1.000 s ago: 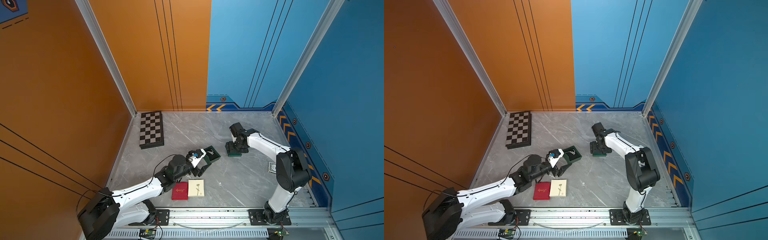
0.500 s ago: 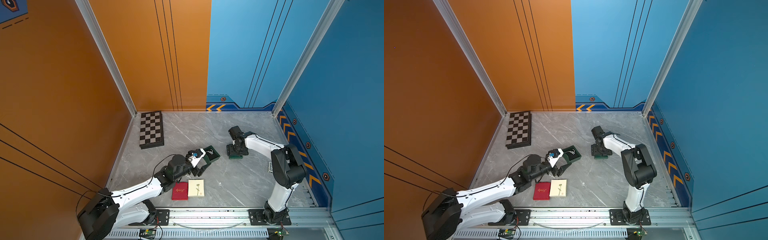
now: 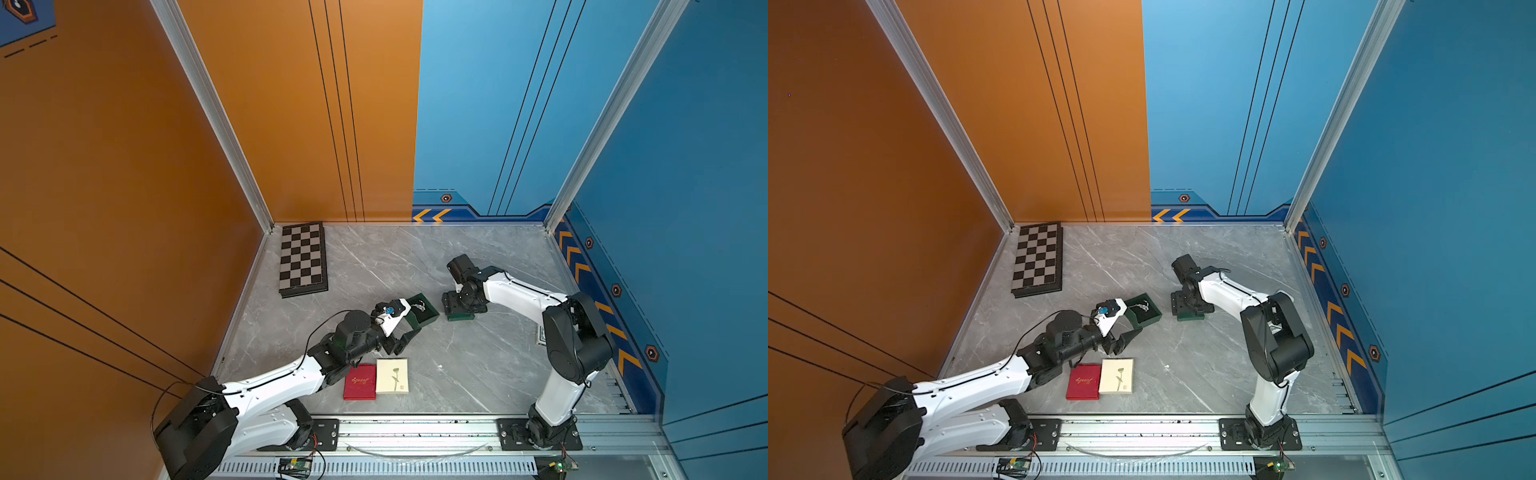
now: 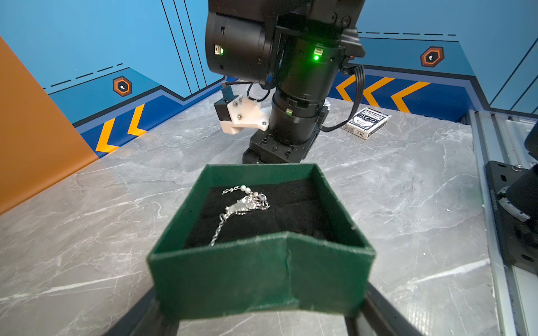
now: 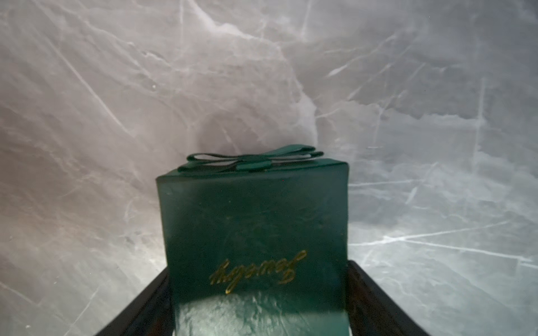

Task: Take the necklace out of the lift-off lid jewelry box
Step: Place the lid at the center of the board, then place the jewelry box at the center of the board.

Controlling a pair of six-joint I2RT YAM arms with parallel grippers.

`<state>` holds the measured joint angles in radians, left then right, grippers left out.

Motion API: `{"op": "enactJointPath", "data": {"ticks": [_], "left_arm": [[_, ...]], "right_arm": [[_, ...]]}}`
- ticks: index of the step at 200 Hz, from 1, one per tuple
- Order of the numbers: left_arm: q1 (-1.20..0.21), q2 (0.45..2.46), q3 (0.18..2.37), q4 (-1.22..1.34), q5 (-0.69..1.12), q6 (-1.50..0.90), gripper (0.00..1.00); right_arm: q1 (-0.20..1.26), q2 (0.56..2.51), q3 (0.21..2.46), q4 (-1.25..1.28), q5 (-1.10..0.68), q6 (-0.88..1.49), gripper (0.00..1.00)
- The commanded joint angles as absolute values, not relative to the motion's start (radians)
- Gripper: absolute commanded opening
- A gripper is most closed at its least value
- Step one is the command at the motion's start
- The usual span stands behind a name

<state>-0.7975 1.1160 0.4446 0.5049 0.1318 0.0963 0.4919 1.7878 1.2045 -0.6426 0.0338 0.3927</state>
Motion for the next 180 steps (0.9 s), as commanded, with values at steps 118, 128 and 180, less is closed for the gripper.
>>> {"op": "enactJointPath", "data": {"ticks": [118,128,180], "left_arm": [[-0.767,1.086,0.415,0.508,0.136,0.085,0.52],[-0.764,1.086,0.413,0.508,0.137,0.085,0.52],[-0.764,1.098,0.417,0.508,0.141,0.083,0.52]], "right_arm": [[0.531,1.679,1.25,-0.692,0.044,0.401,0.89],[0.531,1.652,1.258,-0.696,0.026,0.397,0.84],[0.551,1.501,1.302,-0.696,-0.076,0.396,0.55]]}}
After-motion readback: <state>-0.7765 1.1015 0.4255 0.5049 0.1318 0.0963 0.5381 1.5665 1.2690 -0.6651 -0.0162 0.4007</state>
